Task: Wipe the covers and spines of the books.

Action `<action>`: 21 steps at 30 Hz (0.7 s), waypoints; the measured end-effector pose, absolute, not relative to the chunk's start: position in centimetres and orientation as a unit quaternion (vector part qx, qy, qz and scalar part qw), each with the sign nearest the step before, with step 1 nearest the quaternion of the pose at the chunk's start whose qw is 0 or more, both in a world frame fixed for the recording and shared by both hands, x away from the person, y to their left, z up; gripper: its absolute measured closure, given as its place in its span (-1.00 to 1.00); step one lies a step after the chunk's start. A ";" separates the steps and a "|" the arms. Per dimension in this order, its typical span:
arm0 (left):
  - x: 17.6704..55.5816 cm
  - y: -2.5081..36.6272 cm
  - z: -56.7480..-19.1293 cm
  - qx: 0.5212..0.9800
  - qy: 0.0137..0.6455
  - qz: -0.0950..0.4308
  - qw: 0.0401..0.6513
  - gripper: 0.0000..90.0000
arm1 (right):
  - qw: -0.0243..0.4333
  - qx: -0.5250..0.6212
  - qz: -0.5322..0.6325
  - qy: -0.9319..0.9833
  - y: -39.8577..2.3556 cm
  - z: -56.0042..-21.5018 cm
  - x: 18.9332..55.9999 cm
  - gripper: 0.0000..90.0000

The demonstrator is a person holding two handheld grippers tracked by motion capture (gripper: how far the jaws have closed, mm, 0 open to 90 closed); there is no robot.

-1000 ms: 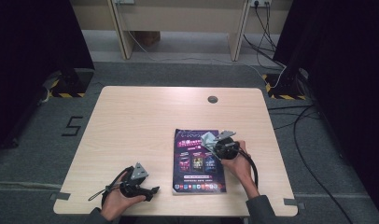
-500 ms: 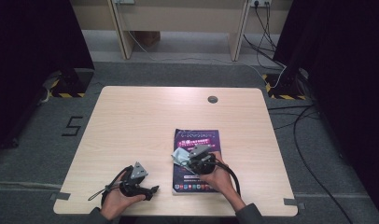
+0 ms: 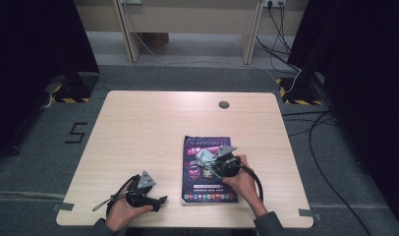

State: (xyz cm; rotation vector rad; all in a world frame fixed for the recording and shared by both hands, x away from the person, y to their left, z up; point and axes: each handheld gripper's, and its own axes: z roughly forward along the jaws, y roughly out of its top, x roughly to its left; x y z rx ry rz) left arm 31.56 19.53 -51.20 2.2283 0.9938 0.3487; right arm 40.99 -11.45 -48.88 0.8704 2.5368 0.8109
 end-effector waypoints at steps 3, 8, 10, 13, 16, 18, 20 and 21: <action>31.5 19.6 -51.2 0.853 0.380 0.133 0.333 -0.62 | 0.177 0.338 0.282 0.880 -13.6 -48.9 41.6 0.72; 31.5 19.5 -51.2 0.853 0.380 0.134 0.332 -0.63 | 0.187 0.363 0.276 0.870 -15.5 -48.8 41.8 0.72; 31.6 19.5 -51.2 0.854 0.380 0.132 0.330 -0.63 | 0.188 0.361 0.274 0.871 -15.7 -48.8 41.7 0.71; 31.6 19.5 -51.2 0.854 0.379 0.132 0.331 -0.64 | 0.191 0.355 0.270 0.874 -15.2 -48.7 41.4 0.71; 31.6 19.5 -51.2 0.854 0.379 0.132 0.332 -0.65 | 0.182 0.343 0.276 0.879 -14.2 -48.8 41.0 0.71; 31.5 19.5 -51.2 0.853 0.380 0.132 0.332 -0.65 | 0.176 0.328 0.282 0.885 -13.0 -48.9 40.6 0.71; 31.6 19.5 -51.2 0.853 0.379 0.133 0.332 -0.65 | 0.165 0.312 0.289 0.890 -11.7 -48.9 40.0 0.71; 31.6 19.5 -51.2 0.853 0.379 0.133 0.332 -0.65 | 0.163 0.299 0.291 0.894 -10.8 -48.9 39.7 0.71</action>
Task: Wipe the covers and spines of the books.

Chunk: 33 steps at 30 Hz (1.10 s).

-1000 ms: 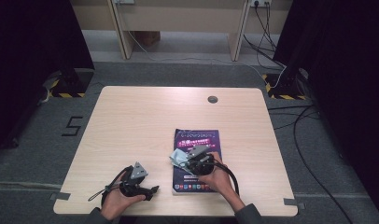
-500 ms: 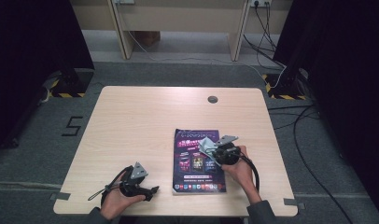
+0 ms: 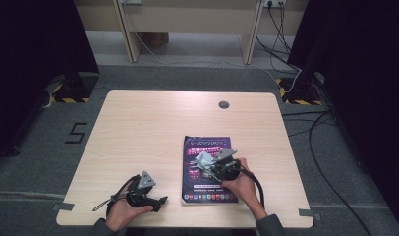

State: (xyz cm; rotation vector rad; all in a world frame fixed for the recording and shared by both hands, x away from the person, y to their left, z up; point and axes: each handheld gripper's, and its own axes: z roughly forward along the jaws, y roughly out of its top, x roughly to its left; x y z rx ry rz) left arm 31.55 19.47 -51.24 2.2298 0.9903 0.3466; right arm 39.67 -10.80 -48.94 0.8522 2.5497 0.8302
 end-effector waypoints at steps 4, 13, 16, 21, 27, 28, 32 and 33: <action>31.5 19.5 -51.2 0.853 0.379 0.132 0.333 -0.65 | 0.150 0.273 0.297 0.902 -8.8 -49.0 38.6 0.70; 31.8 19.9 -50.9 0.848 0.389 0.134 0.334 -0.54 | 0.119 0.245 0.314 0.910 -6.9 -49.0 36.7 0.70; 31.9 20.4 -50.7 0.840 0.399 0.140 0.340 -0.54 | 0.117 0.232 0.314 0.913 -6.7 -49.0 35.9 0.70; 32.2 21.0 -50.5 0.833 0.411 0.148 0.342 -0.54 | 0.111 0.239 0.313 0.913 -7.4 -48.9 35.8 0.71; 32.3 21.2 -50.5 0.830 0.415 0.151 0.341 -0.54 | 0.154 0.274 0.287 0.905 -10.2 -48.8 37.5 0.71; 32.3 21.2 -50.5 0.831 0.414 0.151 0.340 -0.54 | 0.158 0.285 0.284 0.902 -10.8 -48.8 37.7 0.71; 32.3 21.1 -50.6 0.833 0.413 0.146 0.339 -0.54 | 0.174 0.319 0.277 0.889 -13.5 -48.8 38.6 0.72; 32.3 21.1 -50.6 0.833 0.412 0.147 0.339 -0.54 | 0.180 0.329 0.275 0.885 -14.5 -48.8 38.6 0.71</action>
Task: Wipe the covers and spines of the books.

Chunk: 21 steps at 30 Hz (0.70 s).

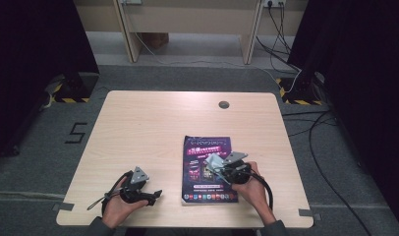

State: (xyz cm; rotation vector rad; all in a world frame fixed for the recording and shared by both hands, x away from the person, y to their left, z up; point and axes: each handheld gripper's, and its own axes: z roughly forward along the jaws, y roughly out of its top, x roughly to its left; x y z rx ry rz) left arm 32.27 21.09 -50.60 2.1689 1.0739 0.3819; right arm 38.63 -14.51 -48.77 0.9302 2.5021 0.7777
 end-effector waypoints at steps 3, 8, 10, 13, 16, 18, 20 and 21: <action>32.3 21.1 -50.6 0.833 0.413 0.146 0.339 -0.54 | 0.184 0.337 0.270 0.883 -15.4 -48.7 38.6 0.72; 32.3 21.1 -50.7 0.833 0.414 0.146 0.337 -0.54 | 0.182 0.353 0.273 0.876 -16.5 -48.7 38.4 0.72; 32.3 21.1 -50.7 0.834 0.412 0.146 0.336 -0.54 | 0.184 0.349 0.270 0.878 -16.3 -48.7 38.2 0.72; 32.4 21.1 -50.7 0.833 0.414 0.148 0.335 -0.54 | 0.180 0.338 0.273 0.883 -15.7 -48.7 37.8 0.72; 32.4 21.2 -50.6 0.833 0.415 0.149 0.334 -0.54 | 0.169 0.321 0.279 0.889 -14.5 -48.7 37.0 0.72; 32.4 21.2 -50.6 0.831 0.417 0.150 0.337 -0.54 | 0.162 0.301 0.284 0.896 -13.0 -48.8 36.4 0.71; 32.5 21.3 -50.7 0.830 0.420 0.150 0.335 -0.54 | 0.159 0.294 0.286 0.898 -12.5 -48.8 36.2 0.71; 32.5 21.4 -50.7 0.829 0.421 0.151 0.336 -0.54 | 0.154 0.290 0.289 0.899 -12.0 -48.8 36.0 0.71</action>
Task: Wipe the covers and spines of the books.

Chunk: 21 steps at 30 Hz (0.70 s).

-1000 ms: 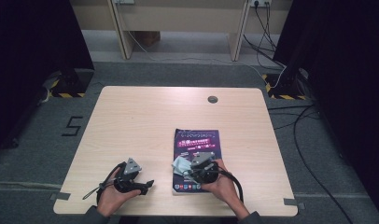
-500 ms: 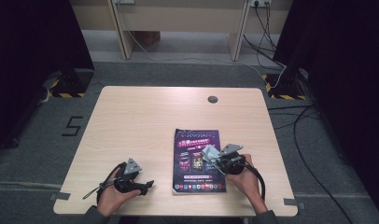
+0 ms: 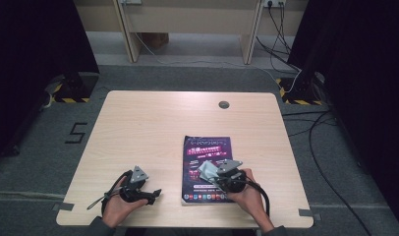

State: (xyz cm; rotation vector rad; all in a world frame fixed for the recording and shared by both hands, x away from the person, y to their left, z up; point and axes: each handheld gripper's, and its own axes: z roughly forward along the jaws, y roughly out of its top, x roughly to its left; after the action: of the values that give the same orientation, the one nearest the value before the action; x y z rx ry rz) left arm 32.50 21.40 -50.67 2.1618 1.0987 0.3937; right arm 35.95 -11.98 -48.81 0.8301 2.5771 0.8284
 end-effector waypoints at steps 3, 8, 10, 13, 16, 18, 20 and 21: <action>32.6 21.5 -50.6 0.824 0.428 0.152 0.340 -0.54 | 0.150 0.274 0.295 0.903 -10.6 -48.9 35.4 0.71; 32.7 21.6 -50.6 0.823 0.431 0.152 0.337 -0.54 | 0.135 0.247 0.306 0.909 -8.7 -49.0 34.3 0.71; 32.7 21.7 -50.6 0.824 0.431 0.153 0.335 -0.54 | 0.130 0.243 0.308 0.910 -8.3 -49.0 34.0 0.71; 32.8 21.8 -50.6 0.822 0.434 0.155 0.334 -0.54 | 0.128 0.225 0.312 0.914 -7.2 -49.0 33.4 0.71; 32.9 22.0 -50.6 0.821 0.437 0.158 0.331 -0.54 | 0.120 0.214 0.315 0.917 -6.2 -49.0 32.8 0.71; 33.0 22.1 -50.6 0.818 0.441 0.161 0.332 -0.54 | 0.120 0.208 0.315 0.918 -5.7 -49.0 32.5 0.71; 33.0 22.2 -50.6 0.816 0.444 0.163 0.332 -0.54 | 0.116 0.202 0.319 0.919 -5.2 -49.1 32.2 0.72; 33.0 22.3 -50.5 0.816 0.445 0.163 0.331 -0.54 | 0.113 0.202 0.319 0.919 -5.0 -49.1 32.1 0.72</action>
State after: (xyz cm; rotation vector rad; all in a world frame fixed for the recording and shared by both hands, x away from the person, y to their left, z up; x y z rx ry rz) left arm 33.05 22.30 -50.55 2.1329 1.1636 0.4266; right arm 32.09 -5.04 -49.07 0.5914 2.6971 0.9368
